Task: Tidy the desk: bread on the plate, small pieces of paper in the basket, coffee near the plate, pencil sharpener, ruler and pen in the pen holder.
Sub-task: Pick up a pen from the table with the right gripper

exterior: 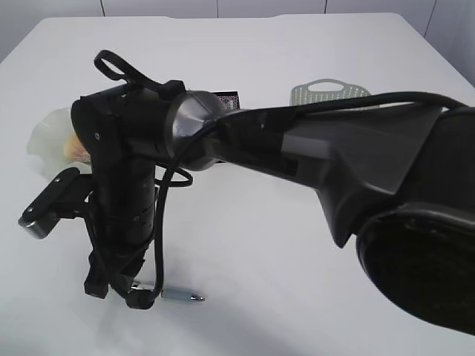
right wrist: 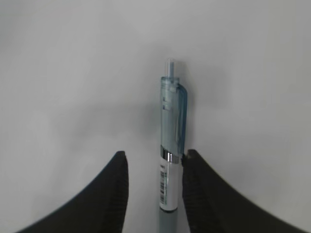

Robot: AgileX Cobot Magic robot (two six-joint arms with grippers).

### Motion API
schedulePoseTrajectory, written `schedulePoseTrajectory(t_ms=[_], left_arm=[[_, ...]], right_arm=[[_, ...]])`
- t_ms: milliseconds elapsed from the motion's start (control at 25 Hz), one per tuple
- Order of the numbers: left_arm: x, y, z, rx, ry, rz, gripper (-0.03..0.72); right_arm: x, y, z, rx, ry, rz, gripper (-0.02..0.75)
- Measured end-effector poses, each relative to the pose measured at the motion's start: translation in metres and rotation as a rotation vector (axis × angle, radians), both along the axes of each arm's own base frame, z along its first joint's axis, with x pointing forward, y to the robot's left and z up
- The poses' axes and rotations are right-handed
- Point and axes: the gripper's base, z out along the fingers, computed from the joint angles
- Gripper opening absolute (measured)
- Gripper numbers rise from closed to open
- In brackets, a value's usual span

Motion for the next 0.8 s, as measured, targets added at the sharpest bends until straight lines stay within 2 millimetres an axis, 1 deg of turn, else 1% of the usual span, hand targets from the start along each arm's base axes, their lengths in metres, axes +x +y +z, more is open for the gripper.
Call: schedulePoseTrajectory(t_ms=[440, 800], left_arm=[[0.0, 0.0, 0.0, 0.0, -0.002, 0.0, 0.37], [0.0, 0.0, 0.0, 0.001, -0.005, 0.001, 0.37]], right_arm=[[0.001, 0.0, -0.022, -0.037, 0.024, 0.009, 0.281], [0.002, 0.0, -0.026, -0.045, 0.015, 0.012, 0.281]])
